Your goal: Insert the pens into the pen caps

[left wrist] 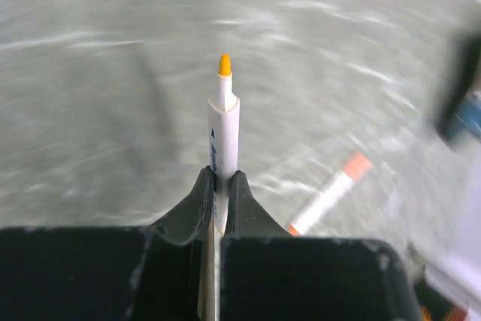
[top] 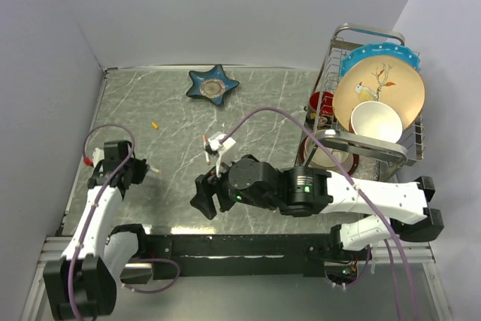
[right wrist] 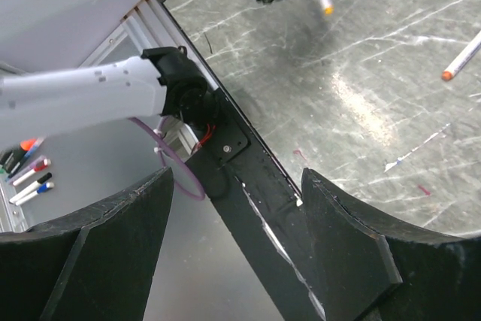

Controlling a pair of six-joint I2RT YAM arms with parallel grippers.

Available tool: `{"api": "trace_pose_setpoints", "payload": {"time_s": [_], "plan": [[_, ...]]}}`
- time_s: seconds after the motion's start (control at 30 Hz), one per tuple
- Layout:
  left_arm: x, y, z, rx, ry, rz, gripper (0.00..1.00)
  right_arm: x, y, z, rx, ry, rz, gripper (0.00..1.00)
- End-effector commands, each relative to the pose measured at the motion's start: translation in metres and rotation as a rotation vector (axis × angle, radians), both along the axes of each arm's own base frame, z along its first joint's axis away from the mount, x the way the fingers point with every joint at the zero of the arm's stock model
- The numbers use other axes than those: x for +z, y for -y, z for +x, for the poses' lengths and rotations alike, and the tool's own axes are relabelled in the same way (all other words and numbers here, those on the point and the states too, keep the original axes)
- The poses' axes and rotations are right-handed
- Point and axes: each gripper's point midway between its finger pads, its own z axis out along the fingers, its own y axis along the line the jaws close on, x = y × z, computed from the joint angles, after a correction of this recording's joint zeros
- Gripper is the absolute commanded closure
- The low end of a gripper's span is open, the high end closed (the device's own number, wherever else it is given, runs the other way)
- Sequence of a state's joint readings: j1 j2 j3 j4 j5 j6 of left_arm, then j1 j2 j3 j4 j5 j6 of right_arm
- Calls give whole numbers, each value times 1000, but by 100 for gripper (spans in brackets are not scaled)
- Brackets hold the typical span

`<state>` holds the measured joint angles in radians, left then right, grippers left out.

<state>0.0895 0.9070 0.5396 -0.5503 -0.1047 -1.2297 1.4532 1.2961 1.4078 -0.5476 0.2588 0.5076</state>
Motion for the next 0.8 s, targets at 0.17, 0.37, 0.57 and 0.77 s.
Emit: {"api": "trace_pose_setpoints", "payload": {"time_s": [0.17,0.37,0.57,0.77], "plan": [[105,68,24,-588,519,39,99,5,-29,8,-39,-32,-40,24],[150,115,-6,-870,777,-47,99,-22,-41,35,-115,-54,-89,25],[178,135,-36,-1045,891,-63,99,-26,-42,51,-181,-35,-81,25],[197,149,-68,-1168,1013,-67,99,-37,-41,66,-223,-29,-70,29]]}}
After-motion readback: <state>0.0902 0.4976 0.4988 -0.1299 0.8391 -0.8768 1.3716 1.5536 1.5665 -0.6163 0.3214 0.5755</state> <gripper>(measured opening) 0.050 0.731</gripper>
